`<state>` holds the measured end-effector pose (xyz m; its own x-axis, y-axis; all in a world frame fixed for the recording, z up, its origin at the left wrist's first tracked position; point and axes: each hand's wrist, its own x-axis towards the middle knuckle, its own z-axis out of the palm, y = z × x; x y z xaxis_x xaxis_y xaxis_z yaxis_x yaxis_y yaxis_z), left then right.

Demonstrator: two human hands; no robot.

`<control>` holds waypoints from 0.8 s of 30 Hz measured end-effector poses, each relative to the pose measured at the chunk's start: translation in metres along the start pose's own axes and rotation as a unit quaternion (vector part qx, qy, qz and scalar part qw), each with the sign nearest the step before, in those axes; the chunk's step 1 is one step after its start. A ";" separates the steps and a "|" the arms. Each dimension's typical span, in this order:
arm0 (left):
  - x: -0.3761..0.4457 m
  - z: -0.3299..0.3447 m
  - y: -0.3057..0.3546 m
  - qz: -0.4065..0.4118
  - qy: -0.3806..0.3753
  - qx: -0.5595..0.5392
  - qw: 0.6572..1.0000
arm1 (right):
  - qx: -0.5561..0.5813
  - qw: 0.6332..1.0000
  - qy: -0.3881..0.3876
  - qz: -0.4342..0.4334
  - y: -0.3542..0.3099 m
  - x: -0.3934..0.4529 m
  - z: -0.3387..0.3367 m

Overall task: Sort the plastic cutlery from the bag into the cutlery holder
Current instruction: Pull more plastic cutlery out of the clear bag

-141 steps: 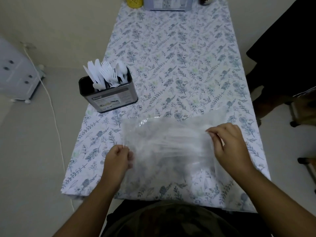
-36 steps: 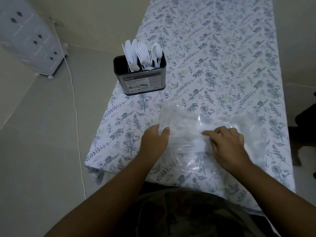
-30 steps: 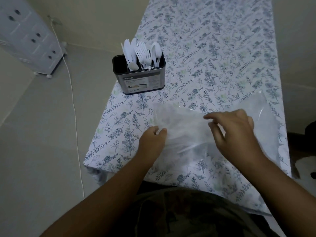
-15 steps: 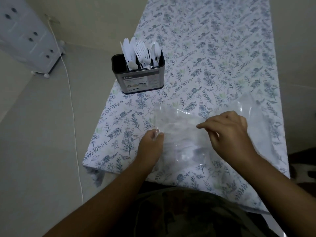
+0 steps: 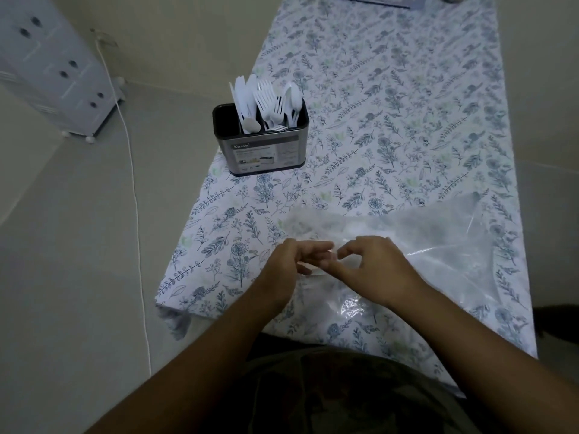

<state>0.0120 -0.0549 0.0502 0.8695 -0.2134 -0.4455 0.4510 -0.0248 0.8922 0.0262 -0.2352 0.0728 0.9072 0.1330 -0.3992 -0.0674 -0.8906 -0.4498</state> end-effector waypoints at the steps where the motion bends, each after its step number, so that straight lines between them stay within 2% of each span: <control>1: 0.000 -0.001 -0.001 0.017 -0.011 0.028 0.999 | 0.011 1.000 0.013 -0.004 0.003 0.001 0.001; 3: 0.003 -0.005 -0.006 0.073 -0.004 0.150 0.986 | 0.024 0.999 0.041 -0.011 0.009 0.000 0.001; 4: 0.005 -0.008 -0.012 0.101 0.011 0.231 0.968 | 0.034 0.998 0.049 -0.008 0.012 0.001 0.001; 6: 0.010 -0.013 -0.025 0.160 0.010 0.368 0.916 | 0.082 0.996 0.047 0.001 0.017 0.000 0.000; 8: 0.016 -0.013 -0.037 0.210 -0.038 0.457 0.863 | 0.131 0.990 0.045 -0.004 0.021 -0.001 -0.002; 10: 0.022 -0.008 -0.043 0.237 -0.074 0.494 0.833 | 0.165 0.986 0.034 -0.005 0.022 -0.006 -0.005; 12: 0.030 0.000 -0.043 0.248 -0.080 0.508 0.821 | 0.213 0.977 0.032 0.013 0.025 -0.010 -0.006; 16: 0.048 0.021 -0.044 0.217 -0.035 0.567 0.794 | 0.309 0.950 0.038 0.034 0.031 -0.008 -0.002; 20: 0.061 0.037 -0.045 0.166 0.002 0.663 0.730 | 0.357 0.931 0.064 0.034 0.033 -0.004 0.000; 24: 0.069 0.047 -0.039 0.153 0.029 0.658 0.737 | 0.381 0.920 0.089 0.033 0.029 0.002 -0.008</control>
<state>0.0449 -0.1144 -0.0112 0.9141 -0.3651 -0.1765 -0.3213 -0.9176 0.2339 0.0296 -0.2642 0.0659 0.9395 -0.0439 -0.3398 -0.3353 -0.3224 -0.8852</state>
